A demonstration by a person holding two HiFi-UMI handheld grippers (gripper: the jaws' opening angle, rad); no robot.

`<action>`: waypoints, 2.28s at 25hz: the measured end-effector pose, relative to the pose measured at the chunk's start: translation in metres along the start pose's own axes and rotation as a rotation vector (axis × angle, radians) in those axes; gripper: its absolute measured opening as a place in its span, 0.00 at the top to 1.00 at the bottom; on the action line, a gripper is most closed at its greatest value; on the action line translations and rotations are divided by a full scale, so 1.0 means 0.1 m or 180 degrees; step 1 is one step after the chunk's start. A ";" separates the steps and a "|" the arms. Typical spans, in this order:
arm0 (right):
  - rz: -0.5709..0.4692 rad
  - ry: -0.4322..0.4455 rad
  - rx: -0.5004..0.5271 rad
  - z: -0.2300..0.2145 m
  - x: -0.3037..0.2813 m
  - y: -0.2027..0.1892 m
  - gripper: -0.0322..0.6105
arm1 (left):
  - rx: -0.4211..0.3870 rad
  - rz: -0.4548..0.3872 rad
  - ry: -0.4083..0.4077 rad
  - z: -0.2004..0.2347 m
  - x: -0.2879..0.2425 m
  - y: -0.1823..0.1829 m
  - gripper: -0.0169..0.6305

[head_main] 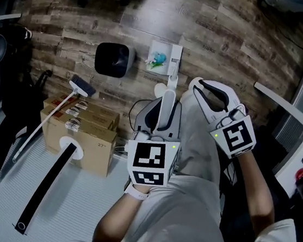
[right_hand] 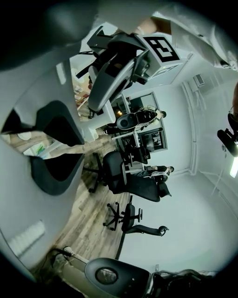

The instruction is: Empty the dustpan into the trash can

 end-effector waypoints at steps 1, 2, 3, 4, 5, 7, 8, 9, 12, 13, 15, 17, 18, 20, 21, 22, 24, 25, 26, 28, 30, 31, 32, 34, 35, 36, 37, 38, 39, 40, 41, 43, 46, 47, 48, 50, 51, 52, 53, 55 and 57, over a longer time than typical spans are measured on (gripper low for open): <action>0.0004 0.0052 0.0001 0.01 -0.04 -0.04 0.83 | 0.0000 -0.0003 0.0005 0.00 0.00 0.00 0.78; 0.0014 0.0110 0.0000 0.02 -0.07 -0.07 0.80 | 0.0001 -0.0004 0.0008 -0.01 0.00 0.00 0.78; 0.0036 0.0159 0.0005 0.02 -0.11 -0.11 0.79 | 0.0002 -0.0005 0.0010 -0.01 0.00 -0.01 0.78; 0.0069 0.0194 0.0022 0.03 -0.15 -0.15 0.79 | 0.0001 -0.0006 0.0009 -0.01 0.00 -0.01 0.78; 0.0106 0.0222 0.0049 0.04 -0.20 -0.18 0.78 | 0.0000 -0.0008 0.0008 -0.01 0.00 -0.01 0.78; 0.0166 0.0279 0.0107 0.04 -0.29 -0.26 0.78 | -0.0005 -0.0016 0.0003 -0.02 0.00 -0.01 0.78; 0.0191 0.0309 0.0127 0.04 -0.33 -0.30 0.77 | -0.0006 -0.0019 0.0001 -0.02 0.00 -0.01 0.78; 0.0216 0.0339 0.0142 0.04 -0.38 -0.34 0.76 | -0.0005 -0.0021 0.0000 -0.02 0.00 0.00 0.78; 0.0305 0.0442 0.0216 0.03 -0.51 -0.47 0.74 | 0.0000 -0.0020 0.0000 -0.02 -0.01 0.01 0.78; 0.0342 0.0476 0.0249 0.03 -0.55 -0.52 0.73 | 0.0001 -0.0018 -0.0001 -0.03 -0.01 0.02 0.78; 0.0421 0.0537 0.0311 0.01 -0.63 -0.60 0.70 | 0.0010 -0.0015 -0.0005 -0.04 -0.03 0.04 0.78; 0.0479 0.0578 0.0368 0.01 -0.69 -0.66 0.69 | 0.0020 -0.0011 -0.0012 -0.05 -0.05 0.06 0.78; 0.0499 0.0591 0.0387 0.01 -0.73 -0.69 0.69 | 0.0020 -0.0010 -0.0013 -0.05 -0.05 0.06 0.78; 0.0524 0.0618 0.0403 0.00 -0.83 -0.75 0.69 | 0.0015 -0.0008 -0.0004 -0.03 -0.04 0.06 0.78; 0.0524 0.0643 0.0398 0.00 -0.87 -0.77 0.69 | 0.0020 -0.0004 0.0006 -0.01 -0.03 0.06 0.78; 0.0515 0.0677 0.0383 0.00 -0.91 -0.79 0.68 | 0.0032 0.0001 0.0016 0.01 -0.03 0.06 0.78; 0.0526 0.0741 0.0376 0.00 -0.96 -0.83 0.68 | 0.0052 0.0012 0.0026 0.06 -0.01 0.06 0.78; 0.0567 0.0771 0.0423 0.01 -0.98 -0.86 0.68 | 0.0050 0.0020 0.0021 0.07 -0.01 0.06 0.78; 0.0615 0.0803 0.0498 0.02 -1.01 -0.89 0.68 | 0.0041 0.0027 0.0012 0.07 0.00 0.06 0.78; 0.0668 0.0858 0.0648 0.05 -1.05 -0.92 0.68 | 0.0027 0.0033 -0.0004 0.05 0.00 0.06 0.78; 0.0663 0.0880 0.0738 0.06 -1.09 -0.93 0.68 | 0.0031 0.0025 0.0000 0.02 -0.01 0.06 0.78; 0.0656 0.0886 0.0770 0.06 -1.11 -0.93 0.68 | 0.0036 0.0021 0.0006 0.01 -0.02 0.06 0.78; 0.0652 0.0895 0.0799 0.06 -1.13 -0.94 0.68 | 0.0040 0.0021 0.0010 0.01 -0.03 0.05 0.78; 0.0647 0.0920 0.0860 0.08 -1.16 -0.95 0.69 | 0.0046 0.0022 0.0012 0.02 -0.03 0.05 0.78; 0.0642 0.0931 0.0893 0.10 -1.16 -0.96 0.71 | 0.0047 0.0024 0.0011 0.02 -0.03 0.05 0.78; 0.0636 0.0937 0.0923 0.12 -1.17 -0.96 0.74 | 0.0046 0.0027 0.0011 0.03 -0.02 0.04 0.78; 0.0632 0.0936 0.0944 0.15 -1.17 -0.97 0.78 | 0.0045 0.0030 0.0012 0.04 -0.02 0.04 0.78; 0.0628 0.0930 0.0956 0.17 -1.17 -0.97 0.79 | 0.0046 0.0032 0.0014 0.05 -0.01 0.04 0.78; 0.0623 0.0922 0.0970 0.18 -1.17 -0.97 0.79 | 0.0051 0.0034 0.0018 0.05 0.00 0.04 0.78; 0.0616 0.0911 0.1006 0.18 -1.17 -0.96 0.79 | 0.0059 0.0037 0.0022 0.05 0.01 0.04 0.78; 0.0608 0.0895 0.1067 0.19 -1.17 -0.96 0.79 | 0.0068 0.0038 0.0024 0.05 0.01 0.04 0.78; 0.0592 0.0865 0.1192 0.20 -1.15 -0.96 0.80 | 0.0077 0.0033 0.0018 0.03 0.02 0.04 0.78; 0.0562 0.0833 0.1280 0.22 -1.13 -0.95 0.81 | 0.0082 0.0003 0.0008 0.01 0.05 0.03 0.78; 0.0552 0.0822 0.1279 0.23 -1.12 -0.95 0.81 | 0.0084 -0.0007 0.0006 0.01 0.05 0.03 0.78; 0.0543 0.0813 0.1265 0.23 -1.12 -0.94 0.81 | 0.0086 -0.0015 0.0004 0.01 0.06 0.04 0.78; 0.0527 0.0799 0.1215 0.25 -1.12 -0.92 0.81 | 0.0083 -0.0027 -0.0003 0.01 0.08 0.05 0.78; 0.0516 0.0790 0.1186 0.25 -1.11 -0.91 0.81 | 0.0079 -0.0035 -0.0006 0.00 0.09 0.06 0.78; 0.0505 0.0780 0.1161 0.26 -1.09 -0.91 0.81 | 0.0073 -0.0047 -0.0008 -0.01 0.10 0.07 0.78; 0.0497 0.0770 0.1141 0.27 -1.07 -0.91 0.81 | 0.0065 -0.0061 -0.0010 -0.03 0.11 0.07 0.78; 0.0498 0.0762 0.1116 0.30 -1.04 -0.91 0.81 | 0.0030 -0.0073 -0.0027 -0.06 0.13 0.06 0.78; 0.0509 0.0766 0.1100 0.33 -1.02 -0.91 0.81 | -0.0037 -0.0069 -0.0059 -0.09 0.15 0.05 0.78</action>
Point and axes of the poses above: the fingertips, and each gripper's own axes: x backward along the fingers, z to its left, y out of its top, the point moved 6 cm from there along x, backward along the fingers, and after that the axes turned 3 degrees about -y, right-handed, at the moved point
